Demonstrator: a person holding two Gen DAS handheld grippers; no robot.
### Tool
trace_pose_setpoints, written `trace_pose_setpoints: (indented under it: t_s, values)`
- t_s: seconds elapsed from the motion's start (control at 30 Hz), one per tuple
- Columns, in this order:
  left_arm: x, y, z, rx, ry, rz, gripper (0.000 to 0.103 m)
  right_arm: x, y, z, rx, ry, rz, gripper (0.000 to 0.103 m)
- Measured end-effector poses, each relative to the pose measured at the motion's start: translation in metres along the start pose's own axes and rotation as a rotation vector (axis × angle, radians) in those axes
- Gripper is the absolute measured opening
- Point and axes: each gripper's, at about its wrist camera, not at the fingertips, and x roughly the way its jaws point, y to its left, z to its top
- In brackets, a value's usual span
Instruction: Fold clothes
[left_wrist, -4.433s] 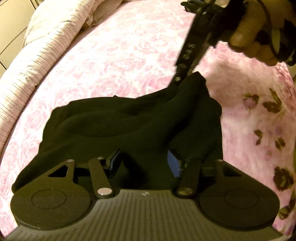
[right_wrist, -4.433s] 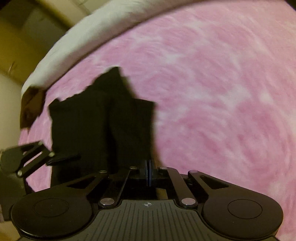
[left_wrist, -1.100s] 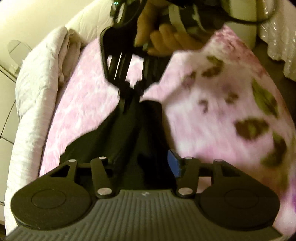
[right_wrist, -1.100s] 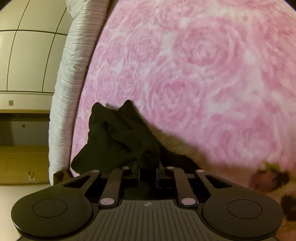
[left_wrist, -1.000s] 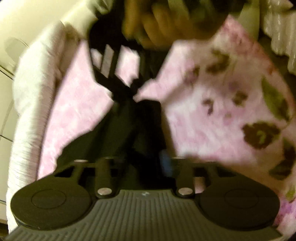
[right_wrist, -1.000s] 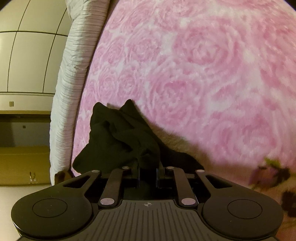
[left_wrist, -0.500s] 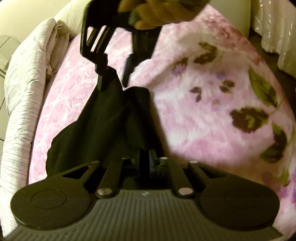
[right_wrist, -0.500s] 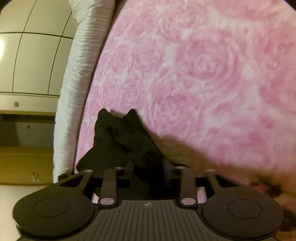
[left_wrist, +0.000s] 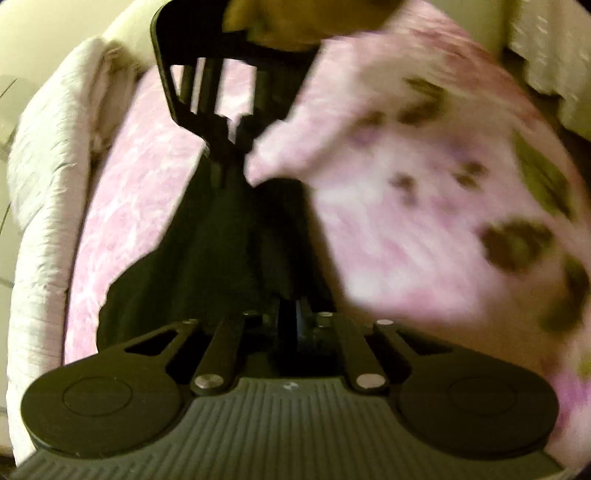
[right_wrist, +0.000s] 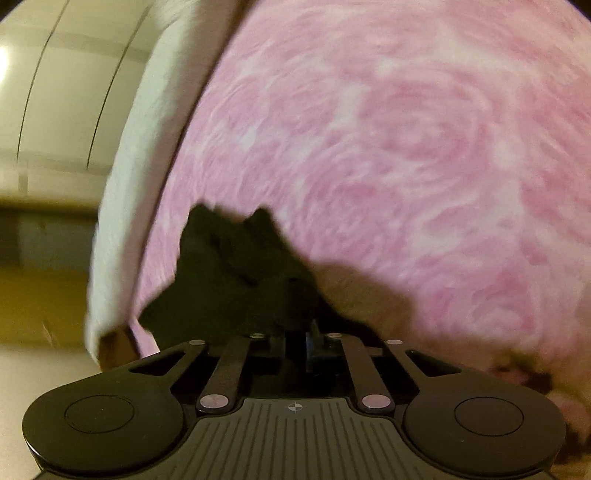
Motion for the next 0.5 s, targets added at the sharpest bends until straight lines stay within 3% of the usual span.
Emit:
trace_pose_setpoints:
  t_s: [0.2, 0.33, 0.5]
  values:
    - [-0.014, 0.005, -0.010, -0.046, -0.014, -0.016, 0.005, 0.011, -0.001, -0.013, 0.012, 0.059, 0.031, 0.010]
    - [-0.024, 0.030, -0.003, -0.203, -0.068, -0.045, 0.018, -0.004, -0.007, -0.017, 0.055, 0.012, 0.067, 0.036]
    - [-0.027, 0.071, -0.007, -0.369, -0.127, -0.037, 0.021, -0.017, 0.001, -0.042, 0.003, -0.018, 0.109, 0.039]
